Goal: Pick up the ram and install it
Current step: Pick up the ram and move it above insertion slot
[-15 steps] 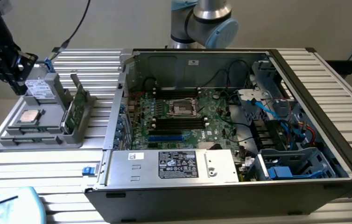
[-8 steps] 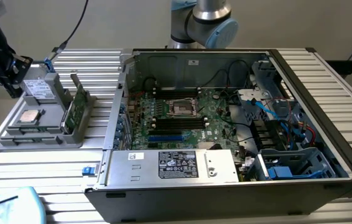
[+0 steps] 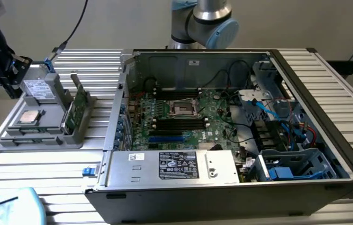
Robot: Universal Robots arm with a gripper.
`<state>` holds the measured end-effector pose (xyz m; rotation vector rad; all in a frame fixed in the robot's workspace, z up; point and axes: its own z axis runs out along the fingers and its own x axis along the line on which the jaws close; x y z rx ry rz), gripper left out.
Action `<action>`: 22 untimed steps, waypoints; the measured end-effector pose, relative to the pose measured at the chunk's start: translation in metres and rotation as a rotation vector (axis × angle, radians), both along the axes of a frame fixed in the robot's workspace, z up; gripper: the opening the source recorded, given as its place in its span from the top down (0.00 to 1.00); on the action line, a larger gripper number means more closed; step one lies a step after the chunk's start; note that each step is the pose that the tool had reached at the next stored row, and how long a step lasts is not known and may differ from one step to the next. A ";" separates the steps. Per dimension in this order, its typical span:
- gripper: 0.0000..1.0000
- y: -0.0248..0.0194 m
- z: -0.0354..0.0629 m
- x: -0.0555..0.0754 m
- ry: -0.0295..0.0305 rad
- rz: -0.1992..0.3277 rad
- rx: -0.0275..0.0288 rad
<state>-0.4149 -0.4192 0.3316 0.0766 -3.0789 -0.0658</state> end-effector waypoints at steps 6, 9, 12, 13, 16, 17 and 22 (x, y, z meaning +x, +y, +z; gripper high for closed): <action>0.89 0.0000 0.0000 0.000 0.0001 0.000 0.0000; 0.89 0.0000 0.0000 0.000 0.0002 0.000 0.0000; 0.89 0.0000 -0.0012 0.000 0.0000 0.042 0.0060; 0.89 0.0000 -0.0017 0.000 0.0001 0.060 0.0087; 0.89 0.0000 -0.0034 0.000 0.0000 0.114 0.0179; 0.89 0.0000 -0.0040 0.000 0.0000 0.133 0.0211; 0.89 0.0000 -0.0069 0.000 0.0001 0.224 0.0353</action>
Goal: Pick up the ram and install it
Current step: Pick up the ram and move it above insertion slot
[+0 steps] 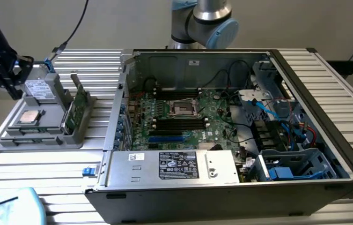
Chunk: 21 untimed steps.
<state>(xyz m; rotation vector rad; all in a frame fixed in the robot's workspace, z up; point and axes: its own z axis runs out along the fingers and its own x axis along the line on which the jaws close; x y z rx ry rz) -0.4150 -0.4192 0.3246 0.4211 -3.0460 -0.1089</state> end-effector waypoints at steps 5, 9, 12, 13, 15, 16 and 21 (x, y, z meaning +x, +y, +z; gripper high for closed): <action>0.89 0.0000 -0.0030 0.000 -0.0001 0.090 0.0150; 0.89 0.0000 -0.0054 0.000 0.0001 0.164 0.0253; 0.89 0.0000 -0.0072 0.000 0.0003 0.219 0.0306; 0.89 0.0000 -0.0078 0.000 0.0004 0.237 0.0323; 0.89 0.0000 -0.0090 0.000 0.0005 0.274 0.0355; 0.89 0.0000 -0.0094 0.000 0.0010 0.291 0.0359; 0.89 0.0000 -0.0115 0.000 0.0025 0.383 0.0368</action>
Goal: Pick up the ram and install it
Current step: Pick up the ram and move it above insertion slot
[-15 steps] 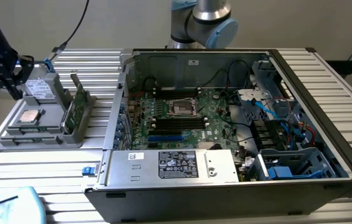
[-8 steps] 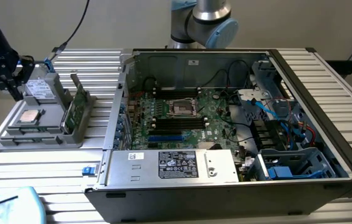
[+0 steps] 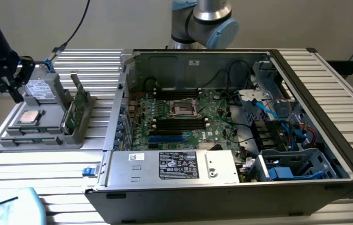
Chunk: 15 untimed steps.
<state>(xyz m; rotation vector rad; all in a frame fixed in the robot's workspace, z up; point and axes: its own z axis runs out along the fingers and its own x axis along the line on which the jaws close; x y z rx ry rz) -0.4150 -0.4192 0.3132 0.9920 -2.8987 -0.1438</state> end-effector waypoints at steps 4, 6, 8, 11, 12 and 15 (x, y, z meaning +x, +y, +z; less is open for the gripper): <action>0.89 0.0000 -0.0016 0.000 -0.0001 0.071 0.0008; 0.89 0.0000 -0.0024 0.000 -0.0001 0.108 0.0011; 0.89 0.0000 -0.0032 0.000 -0.0001 0.145 0.0015; 0.89 0.0000 -0.0044 0.000 -0.0001 0.201 0.0021; 0.89 0.0000 -0.0048 0.000 -0.0001 0.218 0.0023; 0.89 0.0000 -0.0060 0.000 -0.0001 0.273 0.0027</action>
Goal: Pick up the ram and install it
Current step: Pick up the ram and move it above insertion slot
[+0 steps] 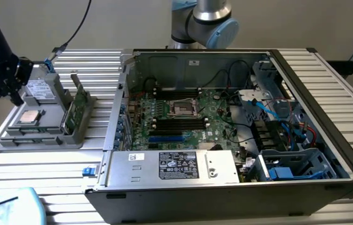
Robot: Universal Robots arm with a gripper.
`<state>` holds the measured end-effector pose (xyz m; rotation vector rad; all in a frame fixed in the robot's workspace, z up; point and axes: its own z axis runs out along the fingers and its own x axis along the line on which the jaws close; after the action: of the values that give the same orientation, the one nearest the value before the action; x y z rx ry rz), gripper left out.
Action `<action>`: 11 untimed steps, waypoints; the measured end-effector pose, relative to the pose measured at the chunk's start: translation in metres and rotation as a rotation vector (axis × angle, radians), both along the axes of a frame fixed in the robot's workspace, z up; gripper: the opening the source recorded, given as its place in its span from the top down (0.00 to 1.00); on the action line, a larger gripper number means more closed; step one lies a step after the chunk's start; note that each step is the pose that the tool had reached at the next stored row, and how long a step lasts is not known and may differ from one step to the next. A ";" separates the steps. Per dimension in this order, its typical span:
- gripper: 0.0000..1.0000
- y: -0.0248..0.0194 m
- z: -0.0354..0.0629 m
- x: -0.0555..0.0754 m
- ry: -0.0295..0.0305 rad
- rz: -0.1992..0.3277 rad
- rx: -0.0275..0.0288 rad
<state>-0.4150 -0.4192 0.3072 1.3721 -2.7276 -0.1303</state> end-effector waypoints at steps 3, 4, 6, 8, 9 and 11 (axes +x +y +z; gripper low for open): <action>0.89 0.0000 -0.0012 0.000 0.0001 0.054 0.0002; 0.89 0.0000 -0.0016 0.000 0.0000 0.073 0.0004; 0.89 0.0000 -0.0024 0.000 0.0001 0.110 0.0007; 0.89 0.0000 -0.0032 0.000 -0.0001 0.146 0.0012; 0.89 0.0000 -0.0036 0.000 0.0000 0.164 0.0014; 0.89 0.0000 -0.0045 0.000 0.0000 0.201 0.0018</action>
<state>-0.4150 -0.4192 0.3027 1.6355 -2.5702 -0.1187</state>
